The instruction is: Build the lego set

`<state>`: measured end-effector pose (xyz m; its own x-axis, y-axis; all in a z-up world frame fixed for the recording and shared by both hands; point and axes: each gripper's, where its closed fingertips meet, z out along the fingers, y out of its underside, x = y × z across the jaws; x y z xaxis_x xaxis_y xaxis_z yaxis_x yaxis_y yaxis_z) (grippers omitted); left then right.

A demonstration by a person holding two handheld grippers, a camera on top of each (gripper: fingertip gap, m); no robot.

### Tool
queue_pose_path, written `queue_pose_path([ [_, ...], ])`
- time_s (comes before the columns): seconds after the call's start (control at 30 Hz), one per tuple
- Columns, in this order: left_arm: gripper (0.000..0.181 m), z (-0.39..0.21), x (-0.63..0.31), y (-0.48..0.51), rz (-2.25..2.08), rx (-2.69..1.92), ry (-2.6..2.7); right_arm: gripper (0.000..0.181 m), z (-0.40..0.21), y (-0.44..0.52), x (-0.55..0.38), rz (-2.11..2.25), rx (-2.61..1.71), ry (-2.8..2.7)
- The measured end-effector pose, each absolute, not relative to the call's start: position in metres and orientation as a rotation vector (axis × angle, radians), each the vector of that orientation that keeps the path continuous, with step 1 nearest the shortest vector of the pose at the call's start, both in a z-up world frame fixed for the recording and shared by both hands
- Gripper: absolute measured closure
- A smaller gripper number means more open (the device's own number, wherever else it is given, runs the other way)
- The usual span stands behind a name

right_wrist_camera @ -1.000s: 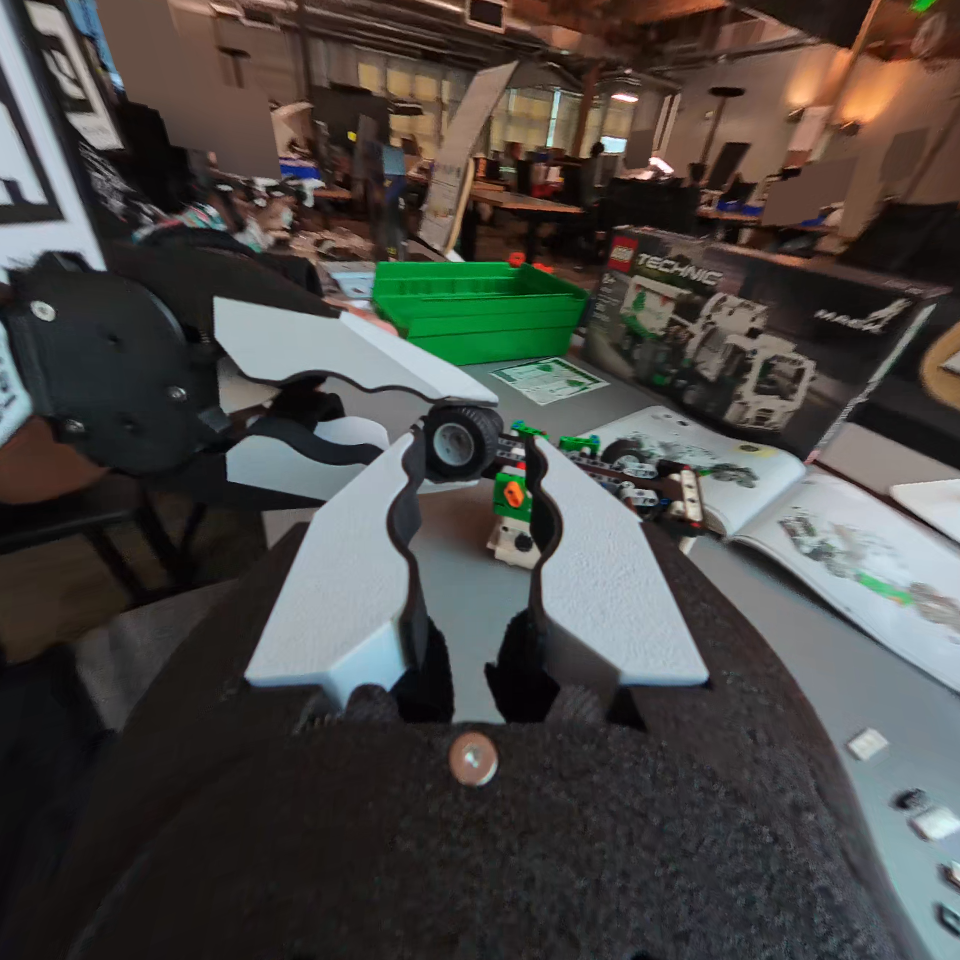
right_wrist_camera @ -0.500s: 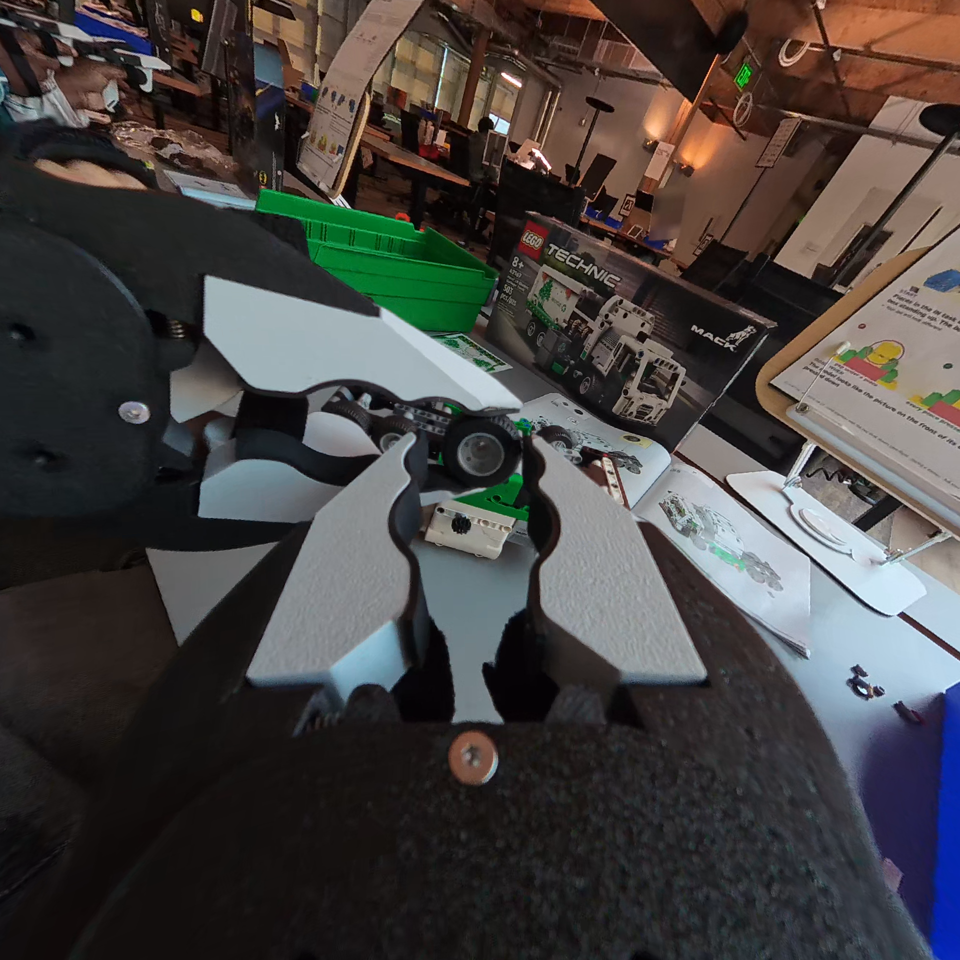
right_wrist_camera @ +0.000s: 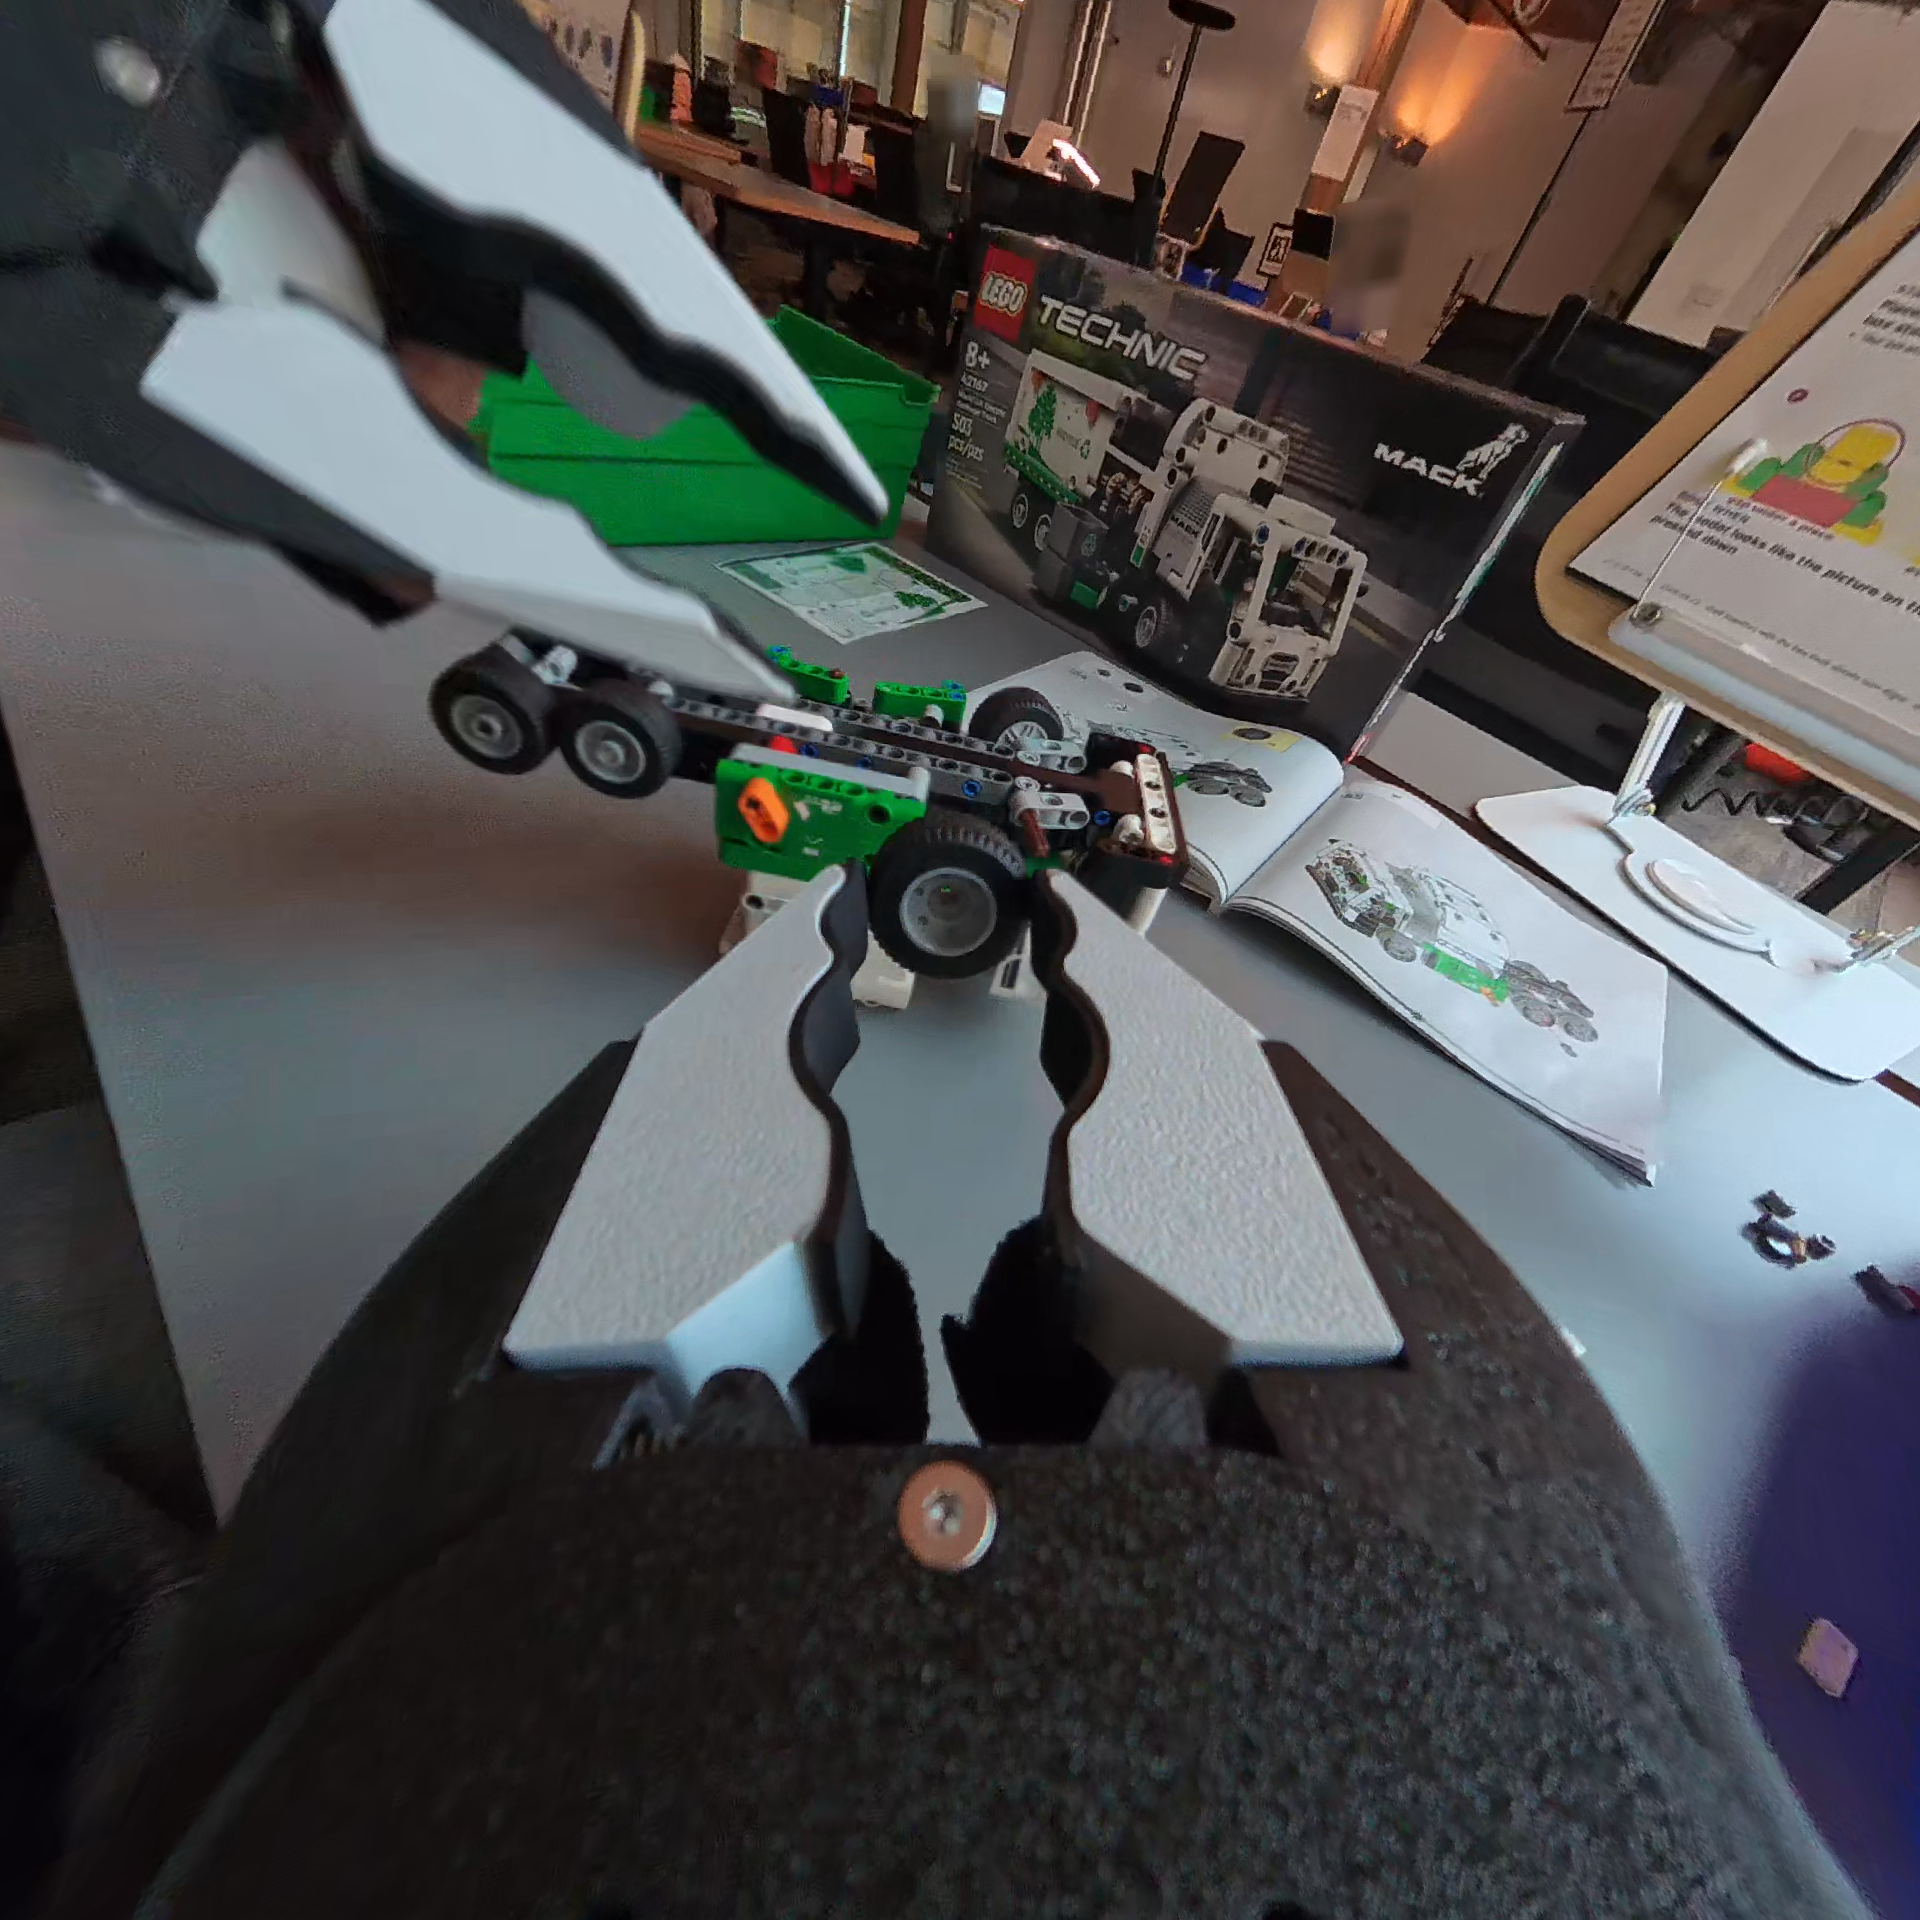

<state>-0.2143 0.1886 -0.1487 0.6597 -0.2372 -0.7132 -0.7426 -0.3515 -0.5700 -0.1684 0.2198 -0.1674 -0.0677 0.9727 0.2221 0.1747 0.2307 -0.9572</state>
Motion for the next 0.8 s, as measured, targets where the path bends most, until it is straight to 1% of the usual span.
queue_pose_path([
  [0.1,0.139,-0.158,-0.26,0.196,0.262,-2.099,0.719,0.151,-0.174,0.231,-0.182,0.978,-1.154,-1.483],
  [0.17,0.133,-0.167,-0.282,0.209,0.037,-2.125,0.717,0.151,-0.178,0.237,-0.193,0.93,-1.134,-1.507],
  [0.2,0.134,-0.173,-0.287,0.216,-0.09,-2.126,0.73,0.151,-0.18,0.239,-0.198,0.909,-1.116,-1.519],
  [0.27,0.132,-0.186,-0.29,0.23,-0.341,-2.124,0.731,0.151,-0.184,0.245,-0.208,0.878,-1.096,-1.527],
  [0.33,0.135,-0.2,-0.288,0.235,-0.553,-2.128,0.756,0.151,-0.19,0.244,-0.217,0.91,-1.104,-1.551],
  [0.4,0.141,-0.21,-0.288,0.241,-0.669,-2.117,0.749,0.151,-0.192,0.243,-0.223,0.93,-1.121,-1.549],
  [0.47,0.142,-0.21,-0.288,0.241,-0.754,-2.088,0.744,0.151,-0.196,0.245,-0.226,0.888,-1.129,-1.558],
  [0.57,0.154,-0.208,-0.284,0.24,-0.849,-2.033,0.751,0.151,-0.196,0.245,-0.227,0.866,-1.107,-1.545],
  [0.8,0.155,-0.212,-0.28,0.246,-0.955,-1.986,0.689,0.151,-0.198,0.244,-0.229,0.955,-1.111,-1.521],
])
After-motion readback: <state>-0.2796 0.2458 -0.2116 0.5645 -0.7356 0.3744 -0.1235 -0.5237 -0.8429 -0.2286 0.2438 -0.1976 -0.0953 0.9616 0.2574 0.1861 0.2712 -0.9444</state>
